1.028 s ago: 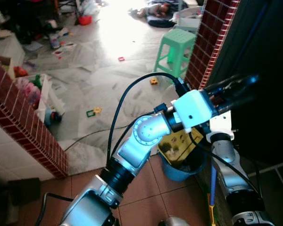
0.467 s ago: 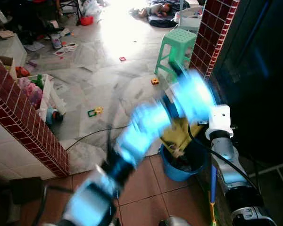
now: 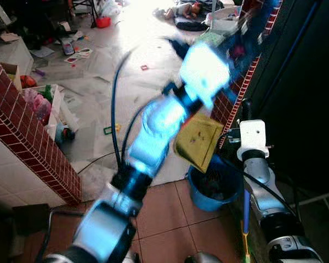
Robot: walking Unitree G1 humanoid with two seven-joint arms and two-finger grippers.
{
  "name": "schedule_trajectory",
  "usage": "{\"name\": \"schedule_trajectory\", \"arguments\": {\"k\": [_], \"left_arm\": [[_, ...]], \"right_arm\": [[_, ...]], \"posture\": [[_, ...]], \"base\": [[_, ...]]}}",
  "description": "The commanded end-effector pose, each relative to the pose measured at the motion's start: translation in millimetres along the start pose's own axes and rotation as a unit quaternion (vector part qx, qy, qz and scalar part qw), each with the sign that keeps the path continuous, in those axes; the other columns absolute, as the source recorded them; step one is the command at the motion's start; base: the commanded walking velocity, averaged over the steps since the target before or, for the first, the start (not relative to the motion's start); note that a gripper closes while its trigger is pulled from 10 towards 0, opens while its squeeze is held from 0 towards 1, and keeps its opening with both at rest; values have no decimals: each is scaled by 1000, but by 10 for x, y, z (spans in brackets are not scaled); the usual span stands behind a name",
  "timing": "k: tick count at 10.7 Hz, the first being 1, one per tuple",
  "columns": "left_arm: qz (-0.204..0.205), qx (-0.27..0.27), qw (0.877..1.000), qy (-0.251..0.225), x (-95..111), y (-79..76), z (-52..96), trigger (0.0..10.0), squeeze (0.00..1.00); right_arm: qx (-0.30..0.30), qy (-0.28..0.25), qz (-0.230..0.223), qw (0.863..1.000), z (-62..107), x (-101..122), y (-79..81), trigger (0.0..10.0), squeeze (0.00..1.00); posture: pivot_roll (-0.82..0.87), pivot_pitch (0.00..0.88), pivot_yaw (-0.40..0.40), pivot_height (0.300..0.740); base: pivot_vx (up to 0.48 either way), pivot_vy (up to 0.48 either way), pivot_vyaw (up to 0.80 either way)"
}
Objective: Sweep floor
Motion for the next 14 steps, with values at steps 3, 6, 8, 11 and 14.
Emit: {"name": "schedule_trajectory", "arguments": {"k": [3, 6, 8, 11, 14], "left_arm": [[-57, 175, 983, -20, 261, 693, 47, 10000, 0], [-141, 287, 944, 80, 109, 1441, 697, 10000, 0], [-131, 330, 918, 178, -296, 1483, 1201, 10000, 0], [-114, 360, 886, 269, -687, 1385, 1690, 10000, 0], [-59, 359, 871, 330, -1001, 1061, 2054, 10000, 0]], "right_arm": [[5, -36, 1, 999, -63, 174, 36, 10000, 0], [15, -36, -4, 999, -77, 170, 81, 10000, 0], [39, -53, -33, 997, -106, 314, 217, 10000, 0], [98, -74, -130, 984, -103, 557, 470, 10000, 0], [109, -63, -157, 980, -10, 533, 655, 10000, 0]], "posture": [[-27, 0, 2, 740], [-1, 0, -5, 740], [-4, 0, -11, 740], [-12, 0, 6, 740], [-4, 0, 16, 740]], "base": [[0, 0, 0], [0, 0, 0], [0, 0, 0], [0, 0, 0], [0, 0, 0]]}}
Point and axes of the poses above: a point about 5 cm out from each wrist's last joint towards the gripper, its own z axis pointing back from the gripper into the wrist, its own x axis along the axis of the wrist's last joint, y = z × x, the point moved 4 cm from there along -z, pointing out of the wrist towards the gripper, and after that the axes turned 1 degree about z, right-handed, at the moved point
